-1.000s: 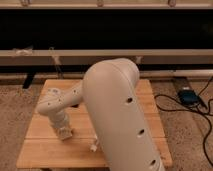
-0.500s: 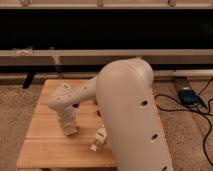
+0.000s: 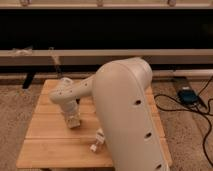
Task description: Wipe the white sponge on the table
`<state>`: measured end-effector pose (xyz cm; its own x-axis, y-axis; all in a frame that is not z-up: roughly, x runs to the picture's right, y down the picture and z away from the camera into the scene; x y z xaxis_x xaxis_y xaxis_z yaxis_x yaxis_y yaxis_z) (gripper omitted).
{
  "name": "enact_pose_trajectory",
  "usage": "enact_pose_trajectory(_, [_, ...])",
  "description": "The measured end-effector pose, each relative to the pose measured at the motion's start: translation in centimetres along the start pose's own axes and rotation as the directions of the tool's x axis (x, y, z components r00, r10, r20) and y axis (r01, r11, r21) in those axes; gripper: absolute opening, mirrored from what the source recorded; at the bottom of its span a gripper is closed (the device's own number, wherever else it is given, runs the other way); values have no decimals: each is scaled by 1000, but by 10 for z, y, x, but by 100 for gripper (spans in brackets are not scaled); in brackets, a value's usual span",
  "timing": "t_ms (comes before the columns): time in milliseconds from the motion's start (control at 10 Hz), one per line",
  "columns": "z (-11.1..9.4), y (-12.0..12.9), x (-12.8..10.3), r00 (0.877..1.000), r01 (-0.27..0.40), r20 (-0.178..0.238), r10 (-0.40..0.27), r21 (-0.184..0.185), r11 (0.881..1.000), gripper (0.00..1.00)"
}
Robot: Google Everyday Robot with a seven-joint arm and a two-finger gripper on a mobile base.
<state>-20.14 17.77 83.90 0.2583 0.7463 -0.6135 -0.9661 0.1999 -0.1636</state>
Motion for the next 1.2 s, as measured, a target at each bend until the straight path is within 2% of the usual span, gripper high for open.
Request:
enact_pose_trajectory(200, [2,26,-9,999,43,2,-43,41,998,0])
enact_pose_trajectory(500, [5,51,-16,994,105,-3,-105,74,992,0])
enact_pose_trajectory(700, [11,85,-12,984,180,-21,-179,99,979,0])
enact_pose_trajectory(800, [13,94,-7,979,205,-31,-203,109,973,0])
enact_pose_trajectory(900, [15,106,1,972,234,-39,-231,109,966,0])
enact_pose_trajectory(1200, [16,108,4,971,237,-42,-234,102,966,0])
